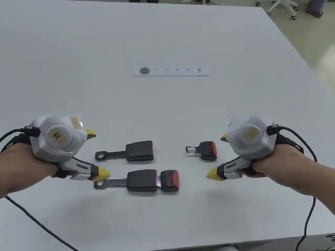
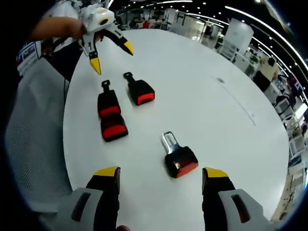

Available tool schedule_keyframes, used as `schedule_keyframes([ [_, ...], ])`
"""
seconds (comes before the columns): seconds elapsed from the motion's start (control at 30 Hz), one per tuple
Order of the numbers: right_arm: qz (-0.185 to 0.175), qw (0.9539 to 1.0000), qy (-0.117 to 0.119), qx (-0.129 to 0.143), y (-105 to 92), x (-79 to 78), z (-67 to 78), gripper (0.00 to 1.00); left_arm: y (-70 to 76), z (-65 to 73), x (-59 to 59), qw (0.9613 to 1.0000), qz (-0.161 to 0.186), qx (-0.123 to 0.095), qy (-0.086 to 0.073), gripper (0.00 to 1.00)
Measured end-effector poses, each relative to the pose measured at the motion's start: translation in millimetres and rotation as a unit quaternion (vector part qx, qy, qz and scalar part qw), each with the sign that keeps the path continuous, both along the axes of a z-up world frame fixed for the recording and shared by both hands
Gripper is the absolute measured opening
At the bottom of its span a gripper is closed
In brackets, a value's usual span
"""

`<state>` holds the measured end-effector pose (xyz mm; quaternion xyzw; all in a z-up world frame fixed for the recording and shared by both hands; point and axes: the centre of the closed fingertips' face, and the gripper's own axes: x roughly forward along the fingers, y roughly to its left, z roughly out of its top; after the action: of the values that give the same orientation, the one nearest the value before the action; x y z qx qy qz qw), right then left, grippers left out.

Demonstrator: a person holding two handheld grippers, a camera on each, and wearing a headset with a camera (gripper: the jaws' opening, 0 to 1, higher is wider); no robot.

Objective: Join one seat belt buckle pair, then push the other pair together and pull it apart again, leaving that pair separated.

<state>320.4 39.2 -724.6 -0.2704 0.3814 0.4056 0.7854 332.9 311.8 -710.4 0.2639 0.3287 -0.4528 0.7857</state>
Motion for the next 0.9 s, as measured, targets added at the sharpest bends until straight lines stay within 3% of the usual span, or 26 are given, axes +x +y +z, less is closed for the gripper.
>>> schedule_keyframes([
  [0.1,-0.038,0.9982,-0.01,0.046,6.5,-10.6,12.4,0.81,12.6,4.3,-12.3,0.9995,0.029,-0.016,0.001,0.77],
  [0.17,-0.05,0.9972,-0.01,0.054,6.4,-17.2,11.5,0.83,19.8,5.4,-18.2,0.9973,0.06,-0.041,0.008,0.81],
  [0.27,-0.068,0.995,-0.021,0.07,3.6,-26.0,14.1,0.9,26.3,5.4,-29.4,0.9946,0.084,-0.059,0.014,0.86],
  [0.4,-0.11,0.9874,-0.013,0.113,-0.1,-38.5,13.2,0.94,31.7,4.9,-44.5,0.9909,0.109,-0.075,0.023,0.88],
  [0.47,-0.118,0.9826,-0.033,0.139,0.8,-39.2,18.5,0.98,36.1,5.3,-45.9,0.989,0.12,-0.084,0.018,0.89],
  [0.57,-0.117,0.9828,-0.036,0.138,-0.3,-48.7,21.8,0.99,36.1,12.5,-56.1,0.9847,0.14,-0.102,0.016,0.94],
  [0.63,-0.124,0.9817,-0.039,0.14,-4.0,-52.7,21.8,0.99,38.3,15.0,-60.7,0.9794,0.162,-0.119,0.02,0.99],
  [0.7,-0.139,0.9783,-0.04,0.148,-6.5,-55.8,24.0,0.99,41.1,17.6,-64.5,0.9763,0.174,-0.127,0.02,1.0],
  [0.73,-0.144,0.9767,-0.042,0.154,-6.8,-58.4,26.0,0.99,51.7,11.6,-60.8,0.9742,0.184,-0.13,0.02,1.0],
  [0.8,-0.151,0.9747,-0.045,0.158,-6.6,-62.3,28.5,0.99,53.2,13.2,-64.6,0.9713,0.193,-0.137,0.023,1.0],
  [0.9,-0.162,0.9711,-0.051,0.168,-5.3,-65.7,33.9,0.99,47.2,17.6,-73.3,0.9717,0.191,-0.138,0.017,1.0],
])
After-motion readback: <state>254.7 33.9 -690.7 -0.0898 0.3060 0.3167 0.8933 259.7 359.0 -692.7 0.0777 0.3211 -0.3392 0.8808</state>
